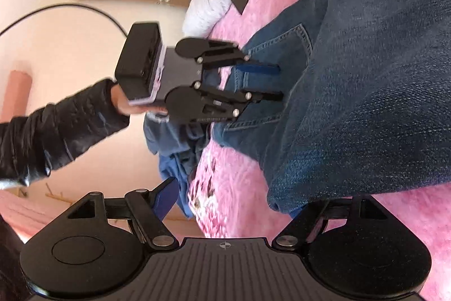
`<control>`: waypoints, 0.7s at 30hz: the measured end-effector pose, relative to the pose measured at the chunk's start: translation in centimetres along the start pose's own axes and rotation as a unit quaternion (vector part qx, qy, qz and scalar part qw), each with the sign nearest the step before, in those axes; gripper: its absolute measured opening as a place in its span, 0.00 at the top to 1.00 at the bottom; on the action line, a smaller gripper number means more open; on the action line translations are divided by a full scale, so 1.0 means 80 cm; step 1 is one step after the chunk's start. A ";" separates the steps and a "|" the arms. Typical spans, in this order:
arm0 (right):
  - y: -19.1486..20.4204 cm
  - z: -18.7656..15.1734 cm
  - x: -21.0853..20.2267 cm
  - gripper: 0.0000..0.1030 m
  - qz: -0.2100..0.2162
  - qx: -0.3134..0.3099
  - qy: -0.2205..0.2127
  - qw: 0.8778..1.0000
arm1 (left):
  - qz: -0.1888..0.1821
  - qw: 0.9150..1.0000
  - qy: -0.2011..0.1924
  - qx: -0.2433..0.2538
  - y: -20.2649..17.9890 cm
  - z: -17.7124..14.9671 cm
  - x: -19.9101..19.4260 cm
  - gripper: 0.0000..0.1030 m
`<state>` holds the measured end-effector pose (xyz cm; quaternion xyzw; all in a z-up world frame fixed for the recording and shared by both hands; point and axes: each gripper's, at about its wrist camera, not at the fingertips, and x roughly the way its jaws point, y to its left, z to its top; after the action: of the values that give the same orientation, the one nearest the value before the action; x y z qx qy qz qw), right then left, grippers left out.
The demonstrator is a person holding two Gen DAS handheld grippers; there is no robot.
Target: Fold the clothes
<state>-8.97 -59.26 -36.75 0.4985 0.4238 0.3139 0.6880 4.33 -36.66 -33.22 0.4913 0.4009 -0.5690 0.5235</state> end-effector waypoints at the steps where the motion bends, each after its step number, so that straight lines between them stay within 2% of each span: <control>1: 0.000 0.000 -0.001 0.23 -0.004 0.004 -0.010 1.000 | 0.000 1.000 -0.001 0.005 -0.002 -0.002 0.000 0.73; 4: -0.014 0.003 0.004 0.23 -0.006 0.037 -0.047 0.998 | 0.013 1.000 0.009 0.021 -0.006 -0.010 0.004 0.70; 7: -0.013 -0.007 0.015 0.23 -0.015 0.039 0.014 0.999 | 0.033 0.999 0.023 0.022 0.001 -0.022 0.008 0.69; 10: -0.009 -0.030 -0.007 0.23 -0.036 0.053 0.022 0.998 | 0.048 0.998 0.034 0.009 0.013 -0.035 0.006 0.69; 15: 0.008 -0.071 -0.062 0.23 -0.099 0.054 0.014 0.994 | 0.060 0.997 0.046 -0.007 0.016 -0.038 -0.005 0.69; 18: 0.017 -0.084 -0.088 0.23 -0.131 0.045 -0.044 0.989 | 0.064 0.997 0.042 -0.004 0.006 -0.030 -0.017 0.74; 21: 0.014 -0.078 -0.107 0.23 -0.142 0.060 -0.124 0.980 | 0.033 0.999 0.001 0.022 -0.033 -0.002 -0.035 0.73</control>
<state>-18.34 -63.59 -34.25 0.5084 0.4201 0.1228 0.7416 1.66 -35.62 -30.66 0.5161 0.3726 -0.5595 0.5309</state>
